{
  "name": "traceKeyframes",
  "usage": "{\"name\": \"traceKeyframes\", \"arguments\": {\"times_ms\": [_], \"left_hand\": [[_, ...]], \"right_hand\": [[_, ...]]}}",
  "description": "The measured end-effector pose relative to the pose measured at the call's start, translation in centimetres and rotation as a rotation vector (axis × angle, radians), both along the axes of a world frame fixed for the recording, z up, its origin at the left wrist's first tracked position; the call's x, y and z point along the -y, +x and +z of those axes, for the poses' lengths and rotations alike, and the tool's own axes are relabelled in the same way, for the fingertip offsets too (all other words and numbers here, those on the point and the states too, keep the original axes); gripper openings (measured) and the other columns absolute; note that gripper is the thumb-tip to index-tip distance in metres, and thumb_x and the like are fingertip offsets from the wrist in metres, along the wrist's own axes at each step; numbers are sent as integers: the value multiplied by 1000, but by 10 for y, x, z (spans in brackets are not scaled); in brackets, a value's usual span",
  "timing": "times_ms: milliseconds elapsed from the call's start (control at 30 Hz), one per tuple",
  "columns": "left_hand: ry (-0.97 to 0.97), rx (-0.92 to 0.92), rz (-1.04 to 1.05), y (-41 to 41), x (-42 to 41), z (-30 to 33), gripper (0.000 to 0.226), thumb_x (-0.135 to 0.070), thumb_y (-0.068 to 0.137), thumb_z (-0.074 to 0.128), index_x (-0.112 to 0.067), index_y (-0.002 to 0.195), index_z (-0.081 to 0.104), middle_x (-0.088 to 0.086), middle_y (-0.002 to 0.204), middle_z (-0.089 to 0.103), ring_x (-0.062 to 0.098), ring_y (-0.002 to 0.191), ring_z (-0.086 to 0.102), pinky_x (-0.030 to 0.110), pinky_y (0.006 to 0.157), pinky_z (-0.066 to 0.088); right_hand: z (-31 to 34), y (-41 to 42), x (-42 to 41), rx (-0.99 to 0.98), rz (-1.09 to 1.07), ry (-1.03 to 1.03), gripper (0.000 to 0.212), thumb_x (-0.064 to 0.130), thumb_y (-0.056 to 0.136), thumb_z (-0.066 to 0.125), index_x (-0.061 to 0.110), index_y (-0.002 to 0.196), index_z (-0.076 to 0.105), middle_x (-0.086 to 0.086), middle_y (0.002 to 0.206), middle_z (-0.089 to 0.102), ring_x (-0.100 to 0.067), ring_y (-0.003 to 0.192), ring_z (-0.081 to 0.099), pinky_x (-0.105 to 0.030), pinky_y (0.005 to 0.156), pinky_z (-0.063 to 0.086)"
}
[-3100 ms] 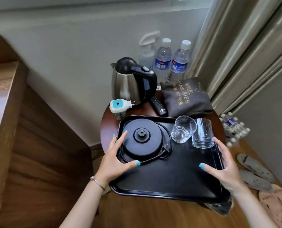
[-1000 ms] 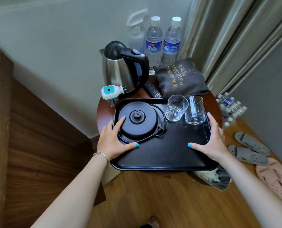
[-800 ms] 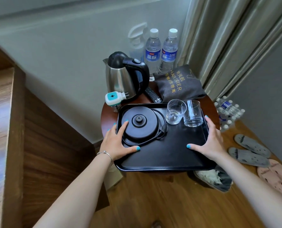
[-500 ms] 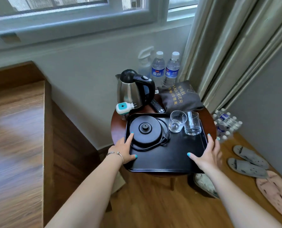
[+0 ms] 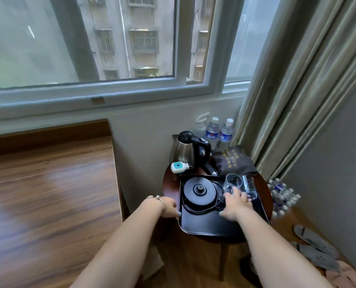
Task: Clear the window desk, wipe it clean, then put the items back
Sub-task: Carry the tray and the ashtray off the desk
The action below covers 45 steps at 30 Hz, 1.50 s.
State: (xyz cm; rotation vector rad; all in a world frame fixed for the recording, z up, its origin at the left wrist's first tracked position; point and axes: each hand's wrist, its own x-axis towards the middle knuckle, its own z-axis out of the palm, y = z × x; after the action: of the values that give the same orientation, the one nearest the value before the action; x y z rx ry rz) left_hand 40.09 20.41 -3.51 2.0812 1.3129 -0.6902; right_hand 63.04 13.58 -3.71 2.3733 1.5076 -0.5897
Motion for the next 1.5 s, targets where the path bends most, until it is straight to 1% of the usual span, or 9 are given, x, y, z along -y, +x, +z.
{"name": "traceKeyframes", "arguments": {"times_ms": [200, 367, 533, 733, 833, 967, 1067, 1200, 1500], "left_hand": [[62, 175, 165, -90, -8, 82, 45, -40, 97, 49, -8, 127, 60, 9, 127, 63, 24, 116, 58, 27, 96, 45], [37, 310, 403, -203, 4, 118, 40, -35, 99, 45, -6, 124, 55, 11, 116, 62, 17, 93, 61, 24, 64, 41], [125, 120, 527, -338, 39, 127, 36, -37, 96, 47, -9, 113, 60, 5, 103, 61, 16, 76, 59, 19, 58, 40], [-80, 7, 788, -486, 107, 119, 51, -42, 98, 41, -6, 132, 48, 11, 129, 62, 17, 93, 65, 28, 77, 43], [-41, 82, 948, -549, 146, 119, 51, -42, 98, 42, -6, 133, 47, 10, 129, 62, 16, 93, 64, 26, 70, 41], [7, 85, 1065, -618, 192, 117, 51, -41, 100, 40, -3, 133, 45, 11, 131, 60, 19, 101, 65, 33, 91, 49], [45, 126, 1130, -653, 217, 111, 48, -38, 101, 38, -1, 128, 50, 11, 129, 61, 20, 104, 64, 22, 64, 42], [75, 181, 1219, -693, 227, 100, 28, -37, 100, 40, -14, 93, 55, 6, 102, 60, 12, 77, 59, 20, 52, 31], [272, 254, 1286, -800, 192, 91, 19, -26, 96, 48, -12, 89, 60, 8, 91, 61, 14, 71, 54, 22, 59, 41]], "right_hand": [[79, -94, -40, -71, 156, -48, 40, 41, 89, 59, 16, 119, 59, -10, 127, 56, -29, 122, 46, -31, 98, 42], [131, -208, -59, -186, 296, -127, 23, 38, 92, 63, 14, 90, 63, -10, 102, 64, -28, 103, 63, -42, 99, 49], [165, -347, -57, -149, 549, -20, 35, 36, 95, 59, 17, 70, 42, -7, 83, 50, -23, 80, 53, -32, 82, 43], [155, -495, -28, -132, 844, -155, 30, 35, 99, 55, 10, 112, 61, -10, 114, 63, -29, 115, 62, -40, 96, 48], [149, -560, -11, -114, 933, -187, 49, 31, 99, 56, 5, 141, 47, -13, 136, 57, -29, 124, 56, -36, 91, 45], [144, -636, 1, -111, 1047, -176, 53, 35, 99, 56, 7, 143, 47, -10, 137, 57, -27, 122, 57, -37, 101, 47], [142, -687, 6, -146, 1143, -178, 54, 42, 99, 53, 9, 141, 51, -8, 141, 55, -26, 126, 54, -41, 108, 43], [133, -745, 2, -129, 1228, -186, 53, 44, 97, 55, 10, 137, 55, -6, 139, 56, -26, 125, 54, -40, 106, 44], [119, -886, -55, -342, 1248, -3, 42, 35, 93, 63, 16, 130, 61, -3, 135, 59, -22, 124, 54, -32, 99, 43]]}}
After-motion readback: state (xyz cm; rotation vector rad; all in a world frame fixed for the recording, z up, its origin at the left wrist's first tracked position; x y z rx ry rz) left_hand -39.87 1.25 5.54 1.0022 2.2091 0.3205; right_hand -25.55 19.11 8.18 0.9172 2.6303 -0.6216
